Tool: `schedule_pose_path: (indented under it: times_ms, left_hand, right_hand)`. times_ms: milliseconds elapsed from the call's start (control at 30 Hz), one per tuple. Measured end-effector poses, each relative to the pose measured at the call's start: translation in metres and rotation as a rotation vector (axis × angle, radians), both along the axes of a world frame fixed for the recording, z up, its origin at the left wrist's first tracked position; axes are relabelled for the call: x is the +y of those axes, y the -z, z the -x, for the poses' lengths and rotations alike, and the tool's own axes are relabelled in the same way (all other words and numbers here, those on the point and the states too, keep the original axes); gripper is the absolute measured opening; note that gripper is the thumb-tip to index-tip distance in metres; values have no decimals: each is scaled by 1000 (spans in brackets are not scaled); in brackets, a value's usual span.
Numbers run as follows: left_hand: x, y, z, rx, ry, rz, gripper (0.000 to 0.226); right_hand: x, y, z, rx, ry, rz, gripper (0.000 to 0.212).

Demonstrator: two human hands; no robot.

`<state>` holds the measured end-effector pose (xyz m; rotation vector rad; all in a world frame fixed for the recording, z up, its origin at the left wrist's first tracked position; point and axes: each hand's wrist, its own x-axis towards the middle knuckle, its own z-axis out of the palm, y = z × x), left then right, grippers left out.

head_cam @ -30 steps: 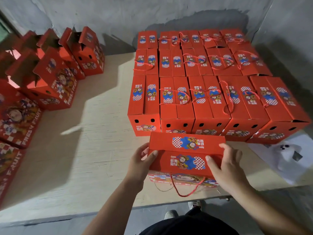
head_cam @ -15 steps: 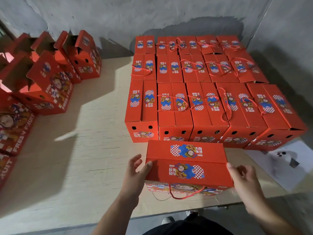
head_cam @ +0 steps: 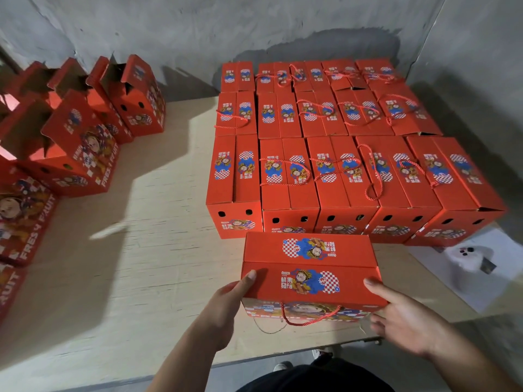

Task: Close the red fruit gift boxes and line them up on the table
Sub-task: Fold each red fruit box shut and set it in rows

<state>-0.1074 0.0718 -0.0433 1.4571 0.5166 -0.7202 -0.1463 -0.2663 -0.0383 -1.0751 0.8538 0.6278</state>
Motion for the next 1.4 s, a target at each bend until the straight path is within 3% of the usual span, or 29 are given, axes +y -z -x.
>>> schedule_pose_path:
  times_ms: [233,367,467,600,667,733,867,967,1100,1167,1233,1333,1400]
  left_hand:
    - [-8,-1,3,-41,-50,173,47]
    - [-6,2,5,-36,-76,218,44]
    - [-4,-1,2,-48,-71,125,49]
    - [1,6,-3,-42,-194,-91,77]
    - [1,4,-7,-72,-294,-85,64]
    - [-5,-1,-18,-155,-279,-80,55]
    - [-29,-7,-40,-248,-106,-155,67]
    - [-34,-1,-48,-244,-87,-248,58]
    - [-34,-2,-47,-275,-53,-299,71]
    - [-31,-2,-44,-313,-89,-232,75]
    - [-25,2,-30,-346,-210,-31,78]
    - [-21,16,10,-189,-460,-12,87]
    - [-27,21,34,53,-378,46,92]
  right_hand:
    - [0,6,2,20,16,-169,61]
    - [0,9,2,-3,8,-128,68]
    - [2,7,-1,-48,43,24,68]
    - [14,4,0,-132,-49,429,56]
    - [22,4,-3,-212,-115,696,50]
    - [29,3,-10,-349,-107,833,43]
    - [35,-4,-27,-439,-186,755,50]
    - [27,-5,-37,-332,-242,637,47]
    - [16,-6,-54,-199,-261,487,48]
    - [14,-6,-59,-216,-285,521,45]
    - [11,-9,-64,-281,-285,527,45]
    - [6,-15,-78,-303,-188,463,56]
    - [5,-16,-89,-181,-108,363,54]
